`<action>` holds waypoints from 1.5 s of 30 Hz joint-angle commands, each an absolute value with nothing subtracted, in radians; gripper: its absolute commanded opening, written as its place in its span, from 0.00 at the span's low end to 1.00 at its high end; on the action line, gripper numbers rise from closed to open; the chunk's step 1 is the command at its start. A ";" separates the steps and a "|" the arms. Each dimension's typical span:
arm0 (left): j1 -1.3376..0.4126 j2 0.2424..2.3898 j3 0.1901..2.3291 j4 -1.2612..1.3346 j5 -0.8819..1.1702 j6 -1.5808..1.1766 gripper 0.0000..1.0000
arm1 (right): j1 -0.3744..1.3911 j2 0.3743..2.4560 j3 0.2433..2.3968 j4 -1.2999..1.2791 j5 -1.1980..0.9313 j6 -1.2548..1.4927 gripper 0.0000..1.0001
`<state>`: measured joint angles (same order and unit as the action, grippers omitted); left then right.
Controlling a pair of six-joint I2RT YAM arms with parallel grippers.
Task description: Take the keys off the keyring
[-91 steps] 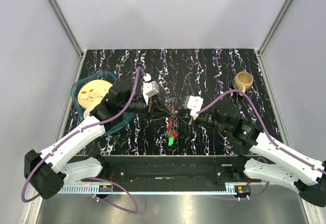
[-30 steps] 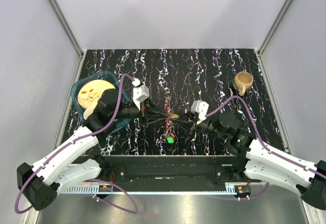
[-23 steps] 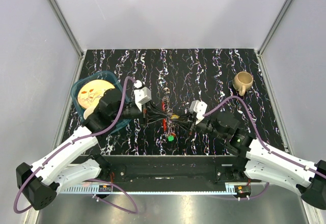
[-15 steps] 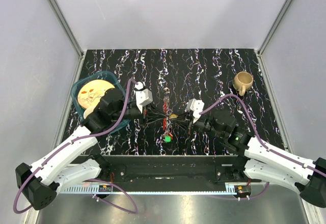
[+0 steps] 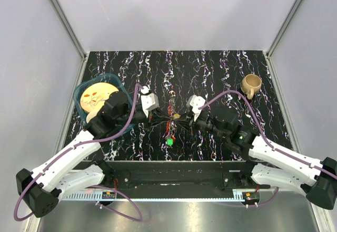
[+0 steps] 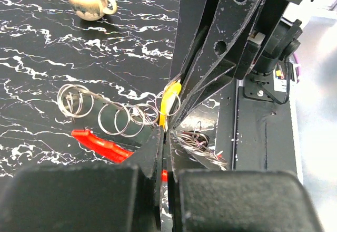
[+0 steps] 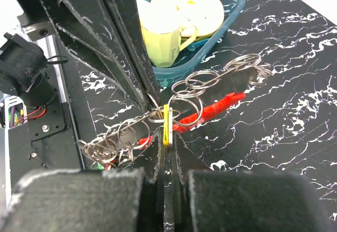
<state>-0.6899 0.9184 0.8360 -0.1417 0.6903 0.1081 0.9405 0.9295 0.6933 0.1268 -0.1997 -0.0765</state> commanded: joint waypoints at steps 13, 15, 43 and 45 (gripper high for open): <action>-0.716 0.926 0.811 -0.127 0.525 0.187 0.00 | 0.936 1.048 0.871 0.052 -0.126 0.057 0.00; -0.718 0.923 0.813 -0.127 0.541 0.193 0.00 | 0.936 1.058 0.884 0.031 -0.088 0.060 0.00; -0.802 0.920 0.787 -0.187 0.485 0.256 0.00 | 0.755 1.203 1.135 -0.319 -0.288 0.228 0.00; -0.801 0.902 0.778 -0.190 0.491 0.261 0.00 | 0.712 1.201 1.126 -0.318 -0.305 0.253 0.00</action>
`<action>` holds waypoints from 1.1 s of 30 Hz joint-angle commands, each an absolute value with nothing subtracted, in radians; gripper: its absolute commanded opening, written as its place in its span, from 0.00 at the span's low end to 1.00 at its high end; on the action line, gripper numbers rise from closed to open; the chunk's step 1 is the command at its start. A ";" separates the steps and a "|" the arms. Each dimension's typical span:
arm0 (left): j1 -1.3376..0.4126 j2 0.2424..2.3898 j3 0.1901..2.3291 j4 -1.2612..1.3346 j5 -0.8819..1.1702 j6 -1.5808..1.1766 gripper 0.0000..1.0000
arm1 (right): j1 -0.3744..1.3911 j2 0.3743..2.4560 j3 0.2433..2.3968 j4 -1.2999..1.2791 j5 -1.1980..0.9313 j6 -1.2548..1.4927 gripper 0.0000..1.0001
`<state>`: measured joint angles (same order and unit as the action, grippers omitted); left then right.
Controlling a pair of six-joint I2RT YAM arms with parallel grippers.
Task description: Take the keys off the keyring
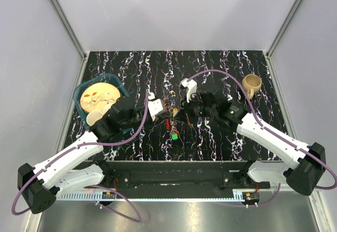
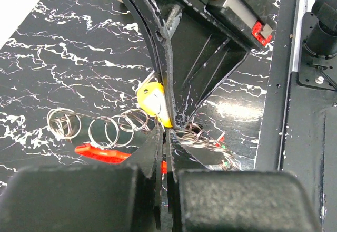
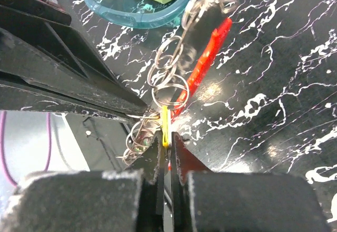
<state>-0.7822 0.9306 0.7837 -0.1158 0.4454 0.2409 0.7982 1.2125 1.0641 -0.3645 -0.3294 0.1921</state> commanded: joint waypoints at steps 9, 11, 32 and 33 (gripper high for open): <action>-0.801 0.824 0.746 -0.145 0.612 0.197 0.00 | 0.657 1.210 1.091 -0.308 -0.388 0.281 0.00; -0.801 0.807 0.732 -0.114 0.641 0.175 0.00 | 0.652 1.212 1.083 -0.305 -0.396 0.285 0.00; -0.678 0.928 0.936 -0.261 0.643 0.176 0.25 | 0.641 1.135 1.046 -0.416 -0.690 -0.198 0.00; -0.667 0.939 0.942 -0.259 0.650 0.173 0.26 | 0.641 1.146 1.060 -0.446 -0.699 -0.218 0.00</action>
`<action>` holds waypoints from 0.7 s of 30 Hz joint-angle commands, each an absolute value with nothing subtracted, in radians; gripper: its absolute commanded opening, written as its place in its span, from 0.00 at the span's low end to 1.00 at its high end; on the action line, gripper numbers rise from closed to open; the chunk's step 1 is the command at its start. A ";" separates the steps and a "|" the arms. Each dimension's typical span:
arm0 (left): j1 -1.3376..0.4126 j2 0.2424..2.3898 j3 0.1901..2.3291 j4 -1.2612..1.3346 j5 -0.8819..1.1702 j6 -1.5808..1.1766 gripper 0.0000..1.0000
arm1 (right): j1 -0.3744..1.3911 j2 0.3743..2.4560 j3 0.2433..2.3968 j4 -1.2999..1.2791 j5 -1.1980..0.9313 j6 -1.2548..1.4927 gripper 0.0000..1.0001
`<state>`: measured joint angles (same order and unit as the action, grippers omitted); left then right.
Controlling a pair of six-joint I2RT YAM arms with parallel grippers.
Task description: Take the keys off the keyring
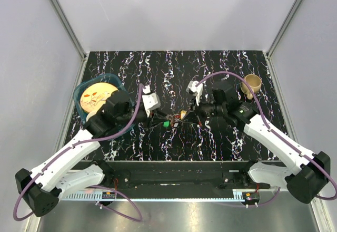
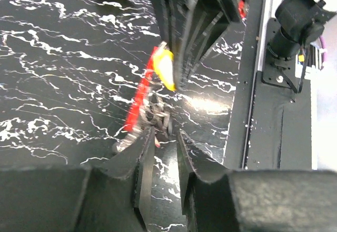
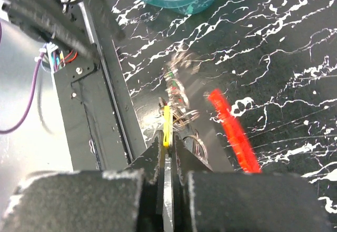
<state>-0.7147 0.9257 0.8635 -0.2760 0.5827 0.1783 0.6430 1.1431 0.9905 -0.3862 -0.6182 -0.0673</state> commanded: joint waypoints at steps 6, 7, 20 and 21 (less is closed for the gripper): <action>-0.595 0.989 0.985 -0.215 0.782 0.150 0.32 | 0.641 1.201 1.159 -0.613 -0.811 -0.406 0.00; -0.594 0.995 0.988 -0.215 0.808 0.159 0.33 | 0.641 1.206 1.173 -0.635 -0.839 -0.466 0.00; -0.626 0.996 0.954 -0.186 1.039 0.101 0.40 | 0.640 1.197 1.247 -0.669 -0.890 -0.612 0.00; -0.629 0.991 0.947 -0.175 1.031 0.095 0.40 | 0.640 1.195 1.247 -0.664 -0.890 -0.609 0.00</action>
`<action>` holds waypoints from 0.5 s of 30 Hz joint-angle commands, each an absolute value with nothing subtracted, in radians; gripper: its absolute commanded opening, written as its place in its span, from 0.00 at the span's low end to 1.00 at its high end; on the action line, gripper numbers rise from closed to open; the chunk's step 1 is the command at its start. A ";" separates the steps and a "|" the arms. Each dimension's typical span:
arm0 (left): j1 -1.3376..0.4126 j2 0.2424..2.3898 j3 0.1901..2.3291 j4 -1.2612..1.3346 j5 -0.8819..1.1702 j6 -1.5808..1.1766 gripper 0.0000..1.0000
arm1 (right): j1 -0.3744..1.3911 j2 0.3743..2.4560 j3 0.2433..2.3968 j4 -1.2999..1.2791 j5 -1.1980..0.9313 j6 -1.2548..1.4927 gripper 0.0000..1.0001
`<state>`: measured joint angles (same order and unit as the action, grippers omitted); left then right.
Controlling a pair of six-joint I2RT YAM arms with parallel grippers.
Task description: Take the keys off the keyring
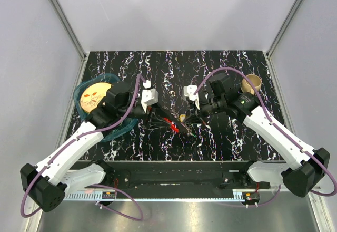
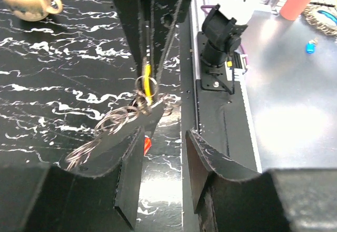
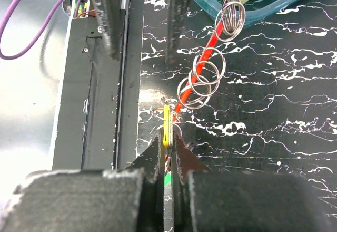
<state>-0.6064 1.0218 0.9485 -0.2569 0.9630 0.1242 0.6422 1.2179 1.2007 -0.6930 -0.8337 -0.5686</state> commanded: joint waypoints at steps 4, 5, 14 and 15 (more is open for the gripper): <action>-0.644 0.988 0.907 -0.100 1.008 0.055 0.41 | 0.641 1.186 1.243 -0.654 -0.906 -0.598 0.00; -0.650 0.992 0.902 -0.091 1.008 0.045 0.41 | 0.641 1.184 1.241 -0.649 -0.913 -0.597 0.00; -0.690 1.054 0.911 -0.034 0.953 0.043 0.41 | 0.641 1.144 1.212 -0.621 -0.972 -0.597 0.00; -0.692 1.060 0.914 -0.029 0.948 0.044 0.41 | 0.641 1.140 1.209 -0.620 -0.977 -0.600 0.00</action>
<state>-0.6834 1.0409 0.9024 -0.1211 0.9668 0.0425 0.6422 1.1889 1.2003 -0.6773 -0.9066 -0.5827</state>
